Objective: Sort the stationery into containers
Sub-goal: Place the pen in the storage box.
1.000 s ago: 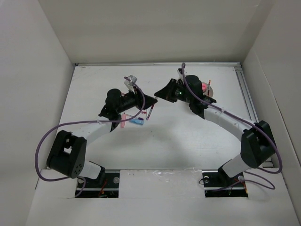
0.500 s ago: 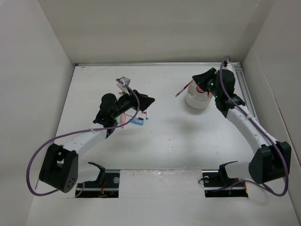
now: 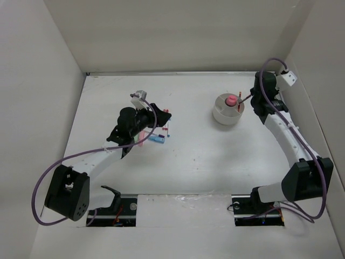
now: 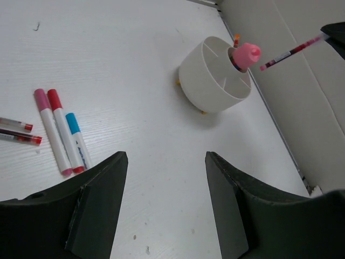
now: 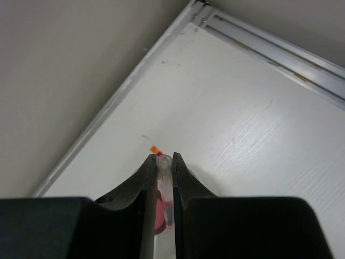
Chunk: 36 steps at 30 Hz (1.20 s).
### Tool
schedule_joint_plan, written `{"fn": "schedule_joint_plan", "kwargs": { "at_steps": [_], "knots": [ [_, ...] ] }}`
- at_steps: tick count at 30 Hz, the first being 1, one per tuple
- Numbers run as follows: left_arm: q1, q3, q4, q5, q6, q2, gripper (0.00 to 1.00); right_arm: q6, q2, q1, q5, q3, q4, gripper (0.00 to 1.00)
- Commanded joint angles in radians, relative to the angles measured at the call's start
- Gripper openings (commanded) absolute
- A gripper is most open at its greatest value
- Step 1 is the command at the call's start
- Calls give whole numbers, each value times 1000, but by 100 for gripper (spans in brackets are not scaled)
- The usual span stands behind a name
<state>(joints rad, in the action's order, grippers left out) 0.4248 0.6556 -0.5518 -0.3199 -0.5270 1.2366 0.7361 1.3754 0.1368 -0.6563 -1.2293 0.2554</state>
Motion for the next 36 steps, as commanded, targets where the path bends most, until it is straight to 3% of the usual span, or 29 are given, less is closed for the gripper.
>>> {"fn": "schedule_joint_plan", "kwargs": {
  "at_steps": [1,9,24,27,31,32,36],
  "knots": [
    [3,55,44,82,7,-14,56,-26,51,-14,-112,-73,36,3],
    [3,93,121,163,-2,23,53,-60,186,-14,-183,-176,58,3],
    [3,154,237,312,-11,77,48,-147,367,118,-316,-263,48,3],
    [3,154,256,334,-11,86,48,-147,404,138,-316,-288,48,9],
    [3,154,256,344,-11,96,48,-147,413,147,-339,-288,48,32],
    [3,165,256,357,-11,106,48,-147,413,147,-327,-297,59,42],
    [3,174,268,377,-11,127,48,-126,380,158,-305,-297,59,58]
  ]
}}
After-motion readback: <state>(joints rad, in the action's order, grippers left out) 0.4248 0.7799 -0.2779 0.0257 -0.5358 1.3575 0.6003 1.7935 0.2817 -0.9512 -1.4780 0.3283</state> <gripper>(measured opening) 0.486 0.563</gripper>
